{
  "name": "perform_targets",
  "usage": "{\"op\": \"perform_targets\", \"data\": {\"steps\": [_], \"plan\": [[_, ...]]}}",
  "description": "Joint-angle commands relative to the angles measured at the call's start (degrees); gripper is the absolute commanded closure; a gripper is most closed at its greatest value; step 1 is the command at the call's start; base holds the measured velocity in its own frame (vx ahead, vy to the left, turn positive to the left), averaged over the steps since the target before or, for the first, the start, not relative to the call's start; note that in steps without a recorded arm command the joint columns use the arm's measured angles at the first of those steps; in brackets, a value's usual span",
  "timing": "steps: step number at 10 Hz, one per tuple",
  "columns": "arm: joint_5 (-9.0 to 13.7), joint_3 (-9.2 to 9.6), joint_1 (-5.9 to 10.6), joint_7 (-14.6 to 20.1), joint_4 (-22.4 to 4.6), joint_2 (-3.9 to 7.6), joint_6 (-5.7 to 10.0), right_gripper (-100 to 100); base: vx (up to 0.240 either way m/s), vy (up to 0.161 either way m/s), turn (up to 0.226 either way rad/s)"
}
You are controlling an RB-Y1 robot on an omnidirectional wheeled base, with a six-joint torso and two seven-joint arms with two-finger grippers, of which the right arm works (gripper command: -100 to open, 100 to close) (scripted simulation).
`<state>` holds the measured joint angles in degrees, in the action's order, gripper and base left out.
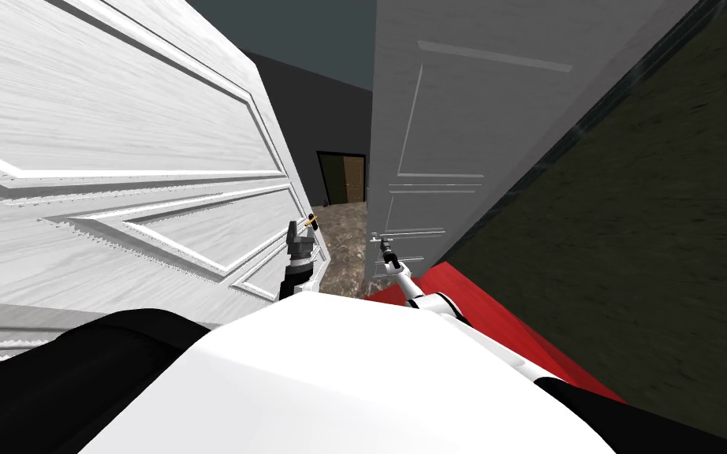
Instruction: Push the door open
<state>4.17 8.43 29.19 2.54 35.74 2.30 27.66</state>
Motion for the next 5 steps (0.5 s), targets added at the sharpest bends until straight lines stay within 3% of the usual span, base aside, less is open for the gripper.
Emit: {"op": "perform_targets", "data": {"steps": [1, 4, 5], "plan": [[0.44, -1.59, -0.48, -0.31, 1.22, 1.40, -0.63, 100, 0.091, 0.110, -0.044], [0.97, -3.46, -0.49, -0.99, 1.06, 1.85, -0.74, 100, 0.158, 0.158, -0.104], [0.97, -3.46, -0.49, -0.99, 1.06, 1.85, -0.74, 100, 0.073, 0.086, -0.023]]}}
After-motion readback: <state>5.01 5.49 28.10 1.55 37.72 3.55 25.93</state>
